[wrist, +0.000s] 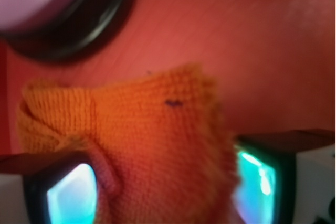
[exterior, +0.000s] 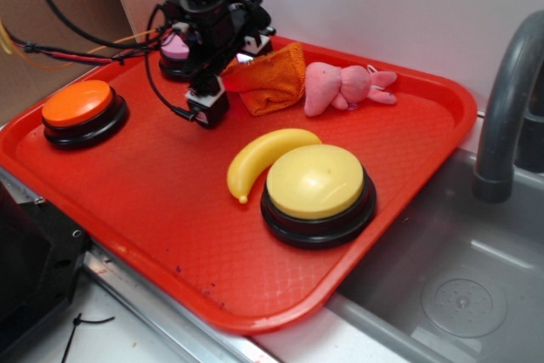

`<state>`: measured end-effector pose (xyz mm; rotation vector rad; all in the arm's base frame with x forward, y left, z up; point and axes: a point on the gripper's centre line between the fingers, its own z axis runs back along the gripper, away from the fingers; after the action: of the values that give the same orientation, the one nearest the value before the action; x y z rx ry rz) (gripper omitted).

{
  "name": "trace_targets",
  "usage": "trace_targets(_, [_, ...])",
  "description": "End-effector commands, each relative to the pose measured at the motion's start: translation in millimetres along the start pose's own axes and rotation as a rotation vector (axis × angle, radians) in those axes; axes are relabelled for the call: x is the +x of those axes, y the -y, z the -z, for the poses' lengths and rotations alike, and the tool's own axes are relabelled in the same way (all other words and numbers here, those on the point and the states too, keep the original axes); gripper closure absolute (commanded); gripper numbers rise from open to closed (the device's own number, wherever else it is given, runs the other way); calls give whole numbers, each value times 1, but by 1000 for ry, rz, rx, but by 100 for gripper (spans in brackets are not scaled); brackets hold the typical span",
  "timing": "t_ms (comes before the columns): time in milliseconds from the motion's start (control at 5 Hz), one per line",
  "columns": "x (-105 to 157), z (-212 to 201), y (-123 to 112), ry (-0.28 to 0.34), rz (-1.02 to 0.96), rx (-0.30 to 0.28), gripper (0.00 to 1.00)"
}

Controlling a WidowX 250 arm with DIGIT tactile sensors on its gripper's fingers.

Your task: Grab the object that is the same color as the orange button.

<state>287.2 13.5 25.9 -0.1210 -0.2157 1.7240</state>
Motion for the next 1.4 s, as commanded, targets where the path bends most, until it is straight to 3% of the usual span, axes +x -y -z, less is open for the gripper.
trace_targets(0, [12, -5, 11, -107, 207, -108, 100])
trace_targets(200, [15, -14, 12, -141, 311, -119, 100])
trace_targets(400, [22, -41, 7, -101, 427, -57, 100])
trace_targets(600, [32, -81, -4, -110, 645, -26, 100])
trace_targets(800, [43, -129, -27, -78, 839, 13, 100])
trace_targets(1000, [44, -167, -48, -111, 1090, 30, 100])
trace_targets(1200, [44, -186, -61, -190, 1286, 47, 100])
